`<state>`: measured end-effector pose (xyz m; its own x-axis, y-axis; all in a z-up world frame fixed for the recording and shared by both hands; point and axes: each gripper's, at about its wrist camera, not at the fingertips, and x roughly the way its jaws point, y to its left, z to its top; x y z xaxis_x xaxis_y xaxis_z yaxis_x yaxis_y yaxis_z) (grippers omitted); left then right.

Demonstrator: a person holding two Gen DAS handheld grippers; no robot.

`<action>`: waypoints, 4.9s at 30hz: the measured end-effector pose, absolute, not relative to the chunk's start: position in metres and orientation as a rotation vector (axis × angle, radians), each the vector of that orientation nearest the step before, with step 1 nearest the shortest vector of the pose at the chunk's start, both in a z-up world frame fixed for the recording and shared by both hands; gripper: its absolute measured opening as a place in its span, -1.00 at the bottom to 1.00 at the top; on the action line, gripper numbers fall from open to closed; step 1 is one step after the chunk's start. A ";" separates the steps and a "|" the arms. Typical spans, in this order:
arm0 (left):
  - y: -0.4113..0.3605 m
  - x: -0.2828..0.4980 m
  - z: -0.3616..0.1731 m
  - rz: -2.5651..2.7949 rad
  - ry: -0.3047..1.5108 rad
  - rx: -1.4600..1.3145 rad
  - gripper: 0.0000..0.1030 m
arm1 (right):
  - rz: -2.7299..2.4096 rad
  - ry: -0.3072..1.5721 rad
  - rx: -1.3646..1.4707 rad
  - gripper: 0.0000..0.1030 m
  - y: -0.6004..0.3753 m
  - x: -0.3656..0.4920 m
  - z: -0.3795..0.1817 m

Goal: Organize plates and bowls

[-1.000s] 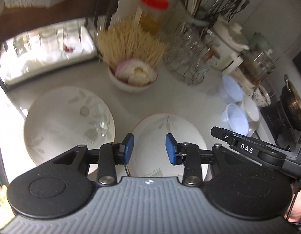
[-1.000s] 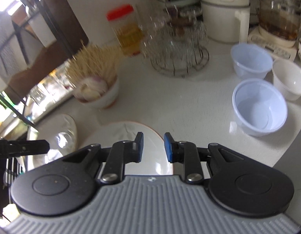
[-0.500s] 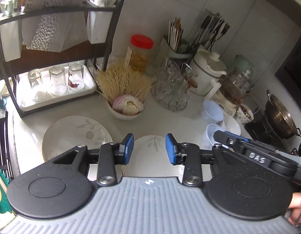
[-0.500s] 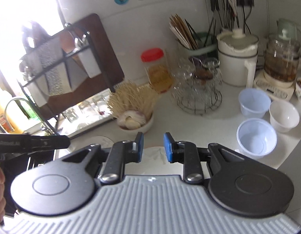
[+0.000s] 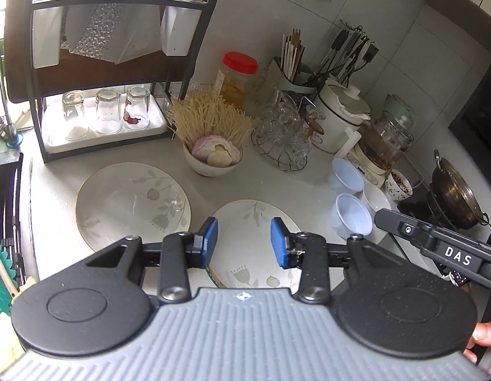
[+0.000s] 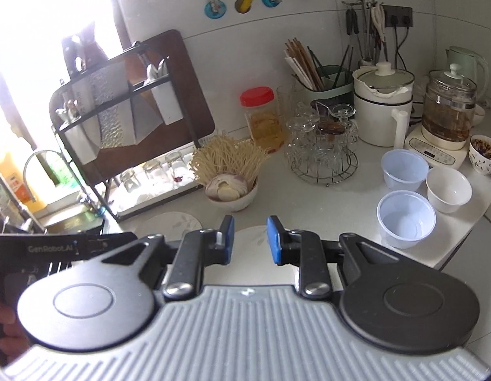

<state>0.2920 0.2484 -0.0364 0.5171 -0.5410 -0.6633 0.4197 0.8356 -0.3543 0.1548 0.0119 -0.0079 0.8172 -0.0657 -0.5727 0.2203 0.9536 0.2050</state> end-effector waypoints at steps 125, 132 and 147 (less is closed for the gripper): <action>0.346 0.510 -0.217 -0.216 1.211 -0.316 -0.50 | 0.138 1.235 0.326 -0.63 0.057 0.432 -0.182; 0.345 0.510 -0.217 -0.207 1.196 -0.320 -0.51 | 0.177 1.237 0.319 -0.73 0.056 0.435 -0.183; 0.338 0.498 -0.201 -0.209 1.173 -0.319 -0.53 | 0.178 1.198 0.312 -0.71 0.054 0.428 -0.169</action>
<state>0.4975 0.3383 -0.2006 0.3759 -0.3247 -0.8679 -0.0048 0.9359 -0.3522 0.4281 0.0541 -0.1687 0.3573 0.2990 -0.8848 0.0287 0.9434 0.3304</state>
